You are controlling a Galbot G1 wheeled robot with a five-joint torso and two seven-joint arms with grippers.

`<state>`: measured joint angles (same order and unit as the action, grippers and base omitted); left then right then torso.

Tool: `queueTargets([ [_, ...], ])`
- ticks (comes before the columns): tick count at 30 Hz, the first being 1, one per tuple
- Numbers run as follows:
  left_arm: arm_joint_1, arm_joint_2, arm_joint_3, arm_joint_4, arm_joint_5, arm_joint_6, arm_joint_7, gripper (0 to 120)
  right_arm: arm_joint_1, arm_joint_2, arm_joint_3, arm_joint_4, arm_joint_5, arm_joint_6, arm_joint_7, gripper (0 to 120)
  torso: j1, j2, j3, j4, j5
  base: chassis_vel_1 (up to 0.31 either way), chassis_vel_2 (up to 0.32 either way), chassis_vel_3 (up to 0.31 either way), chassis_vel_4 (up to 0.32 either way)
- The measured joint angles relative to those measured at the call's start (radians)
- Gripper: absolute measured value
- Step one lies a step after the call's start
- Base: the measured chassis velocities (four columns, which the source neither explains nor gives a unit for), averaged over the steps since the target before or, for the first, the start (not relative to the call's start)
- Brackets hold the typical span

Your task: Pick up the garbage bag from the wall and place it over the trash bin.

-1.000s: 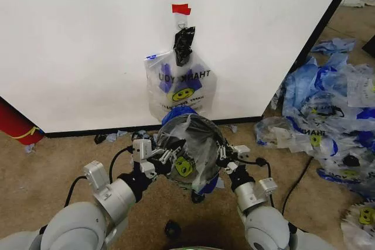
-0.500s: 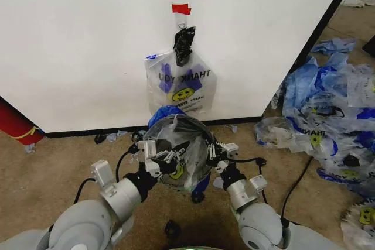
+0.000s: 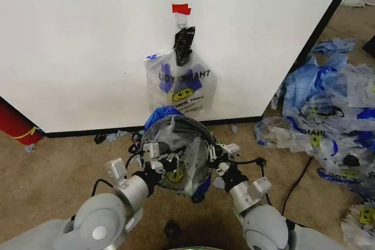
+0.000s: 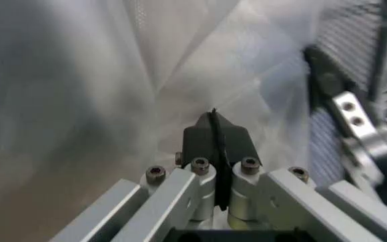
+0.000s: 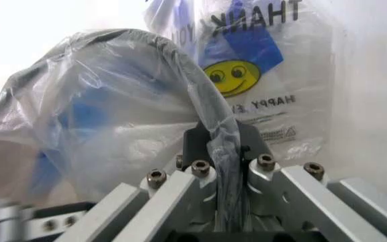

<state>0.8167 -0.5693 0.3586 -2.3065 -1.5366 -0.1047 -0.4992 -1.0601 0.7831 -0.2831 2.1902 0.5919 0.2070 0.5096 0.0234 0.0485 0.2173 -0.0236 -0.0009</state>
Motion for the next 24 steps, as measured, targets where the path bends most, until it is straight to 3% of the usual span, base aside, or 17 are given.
queueTargets([
  [10,-0.133,-0.061,0.103,0.034,-0.100,0.004,-0.090,0,-0.031,-0.043,0.026,-0.011,-0.086,0.005,-0.013,0,0.000,0.000,0.000,0.0001,0.0001,0.000,0.000,0.000,0.000],
  [24,-0.228,-0.178,0.208,0.123,-0.119,0.000,-0.138,0,-0.067,-0.050,0.036,0.000,-0.142,-0.010,-0.012,0,0.000,0.000,0.000,0.0001,0.0001,0.000,0.000,0.000,0.000],
])
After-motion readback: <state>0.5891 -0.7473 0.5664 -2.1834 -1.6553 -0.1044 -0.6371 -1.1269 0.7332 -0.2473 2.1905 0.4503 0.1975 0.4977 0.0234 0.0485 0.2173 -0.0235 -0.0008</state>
